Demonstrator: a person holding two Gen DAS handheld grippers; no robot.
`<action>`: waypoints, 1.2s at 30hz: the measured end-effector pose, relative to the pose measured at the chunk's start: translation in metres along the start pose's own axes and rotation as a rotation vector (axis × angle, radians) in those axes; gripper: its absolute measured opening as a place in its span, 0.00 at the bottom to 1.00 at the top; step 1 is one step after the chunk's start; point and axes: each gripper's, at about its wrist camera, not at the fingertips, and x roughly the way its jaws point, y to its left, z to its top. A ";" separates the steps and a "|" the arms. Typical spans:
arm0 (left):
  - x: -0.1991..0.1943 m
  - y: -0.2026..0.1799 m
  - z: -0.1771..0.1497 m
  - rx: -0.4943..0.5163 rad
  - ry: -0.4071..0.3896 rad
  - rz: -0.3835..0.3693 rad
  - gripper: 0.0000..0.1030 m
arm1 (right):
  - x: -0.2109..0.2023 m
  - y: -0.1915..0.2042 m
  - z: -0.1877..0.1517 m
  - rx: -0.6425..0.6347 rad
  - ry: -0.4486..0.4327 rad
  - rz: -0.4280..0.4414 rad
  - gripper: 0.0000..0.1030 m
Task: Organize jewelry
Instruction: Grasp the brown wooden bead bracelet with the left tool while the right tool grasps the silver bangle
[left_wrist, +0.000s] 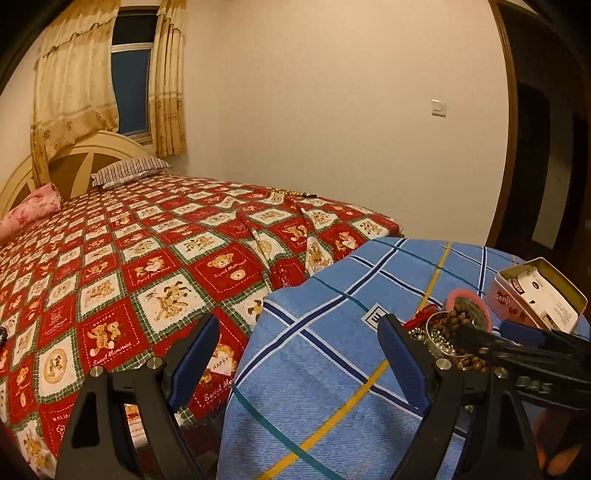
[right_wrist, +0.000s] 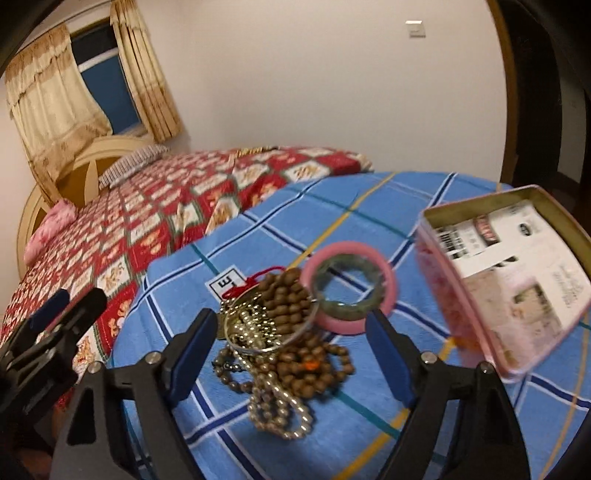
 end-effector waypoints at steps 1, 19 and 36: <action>0.000 0.000 0.000 -0.002 0.003 -0.003 0.85 | 0.005 0.003 0.001 -0.014 0.012 -0.013 0.82; 0.004 0.000 0.002 -0.019 0.021 -0.028 0.85 | -0.001 -0.008 0.006 0.003 -0.022 0.087 0.70; 0.054 -0.107 0.009 0.092 0.215 -0.359 0.84 | -0.064 -0.074 0.006 0.088 -0.293 -0.260 0.70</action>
